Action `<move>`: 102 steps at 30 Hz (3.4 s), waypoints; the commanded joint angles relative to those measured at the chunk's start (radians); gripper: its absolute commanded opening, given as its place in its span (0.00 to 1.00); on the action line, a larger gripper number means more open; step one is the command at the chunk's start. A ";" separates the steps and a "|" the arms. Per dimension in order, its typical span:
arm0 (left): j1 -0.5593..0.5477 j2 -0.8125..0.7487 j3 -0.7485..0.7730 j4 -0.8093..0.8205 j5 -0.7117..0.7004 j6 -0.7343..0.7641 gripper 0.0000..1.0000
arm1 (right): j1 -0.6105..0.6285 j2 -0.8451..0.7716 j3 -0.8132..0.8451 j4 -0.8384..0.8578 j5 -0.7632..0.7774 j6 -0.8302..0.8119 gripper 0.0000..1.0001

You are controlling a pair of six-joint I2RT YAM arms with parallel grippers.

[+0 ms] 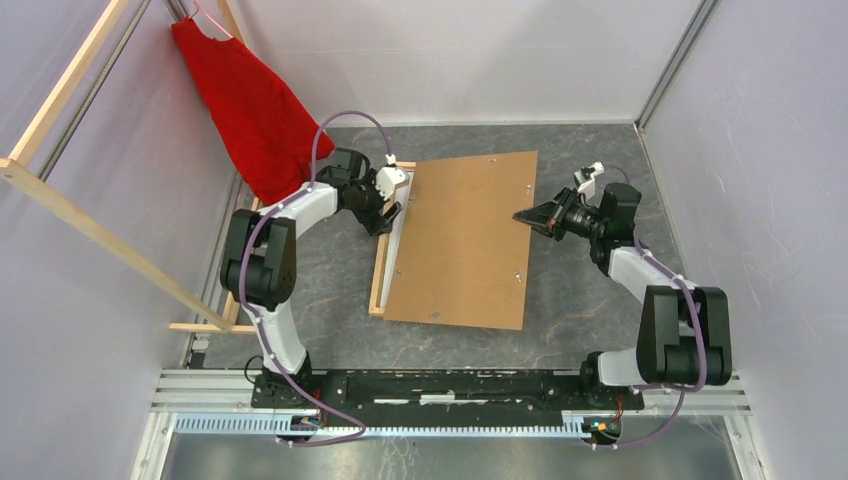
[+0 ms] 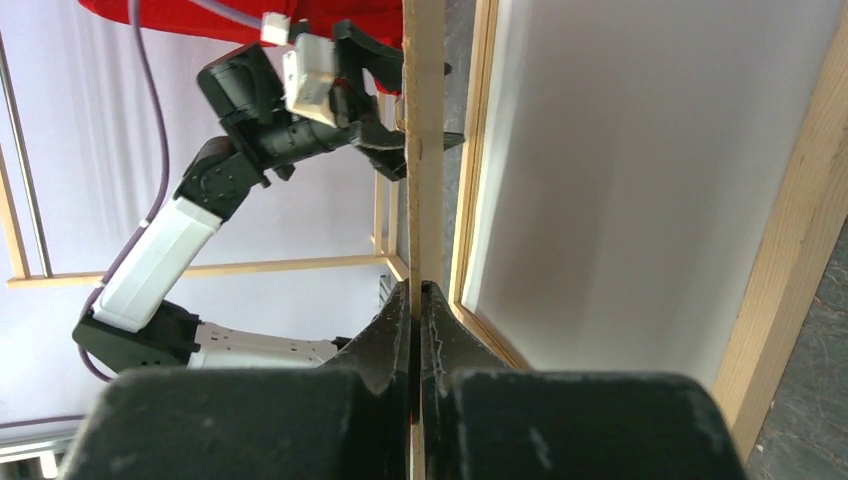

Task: Put the photo into the frame
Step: Move the photo frame to the center of the board, then place the photo frame item in the photo frame.

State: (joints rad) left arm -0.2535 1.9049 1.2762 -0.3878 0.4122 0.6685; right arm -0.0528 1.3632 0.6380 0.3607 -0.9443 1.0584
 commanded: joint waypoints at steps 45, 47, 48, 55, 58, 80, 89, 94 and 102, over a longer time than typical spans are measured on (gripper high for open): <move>0.063 -0.043 -0.120 0.166 -0.105 0.009 0.84 | 0.087 0.552 0.323 0.312 -0.124 0.103 0.00; 0.063 -0.042 -0.119 0.165 -0.107 0.009 0.84 | 0.085 0.558 0.327 0.311 -0.127 0.100 0.00; 0.063 -0.043 -0.120 0.165 -0.107 0.011 0.84 | 0.084 0.559 0.327 0.310 -0.127 0.098 0.00; 0.063 -0.043 -0.122 0.163 -0.110 0.014 0.83 | 0.059 0.558 0.347 0.201 -0.095 0.013 0.00; 0.063 -0.044 -0.115 0.158 -0.109 0.014 0.83 | 0.058 0.560 0.369 0.118 -0.084 -0.049 0.00; 0.020 -0.002 -0.114 0.168 -0.119 0.021 0.83 | 0.075 0.598 0.339 0.273 -0.056 0.066 0.00; 0.015 0.004 -0.118 0.168 -0.115 0.029 0.83 | 0.101 0.596 0.296 0.352 -0.012 0.119 0.00; 0.014 0.004 -0.121 0.167 -0.113 0.033 0.82 | 0.110 0.576 0.309 0.235 0.021 0.019 0.00; 0.015 -0.011 -0.116 0.157 -0.118 0.034 0.83 | 0.128 0.514 0.396 -0.182 0.154 -0.290 0.24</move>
State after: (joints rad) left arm -0.2272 1.8778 1.1545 -0.2276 0.2909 0.7036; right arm 0.0467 1.9491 0.9638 0.4095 -0.8818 0.9611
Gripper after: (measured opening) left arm 0.827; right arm 0.139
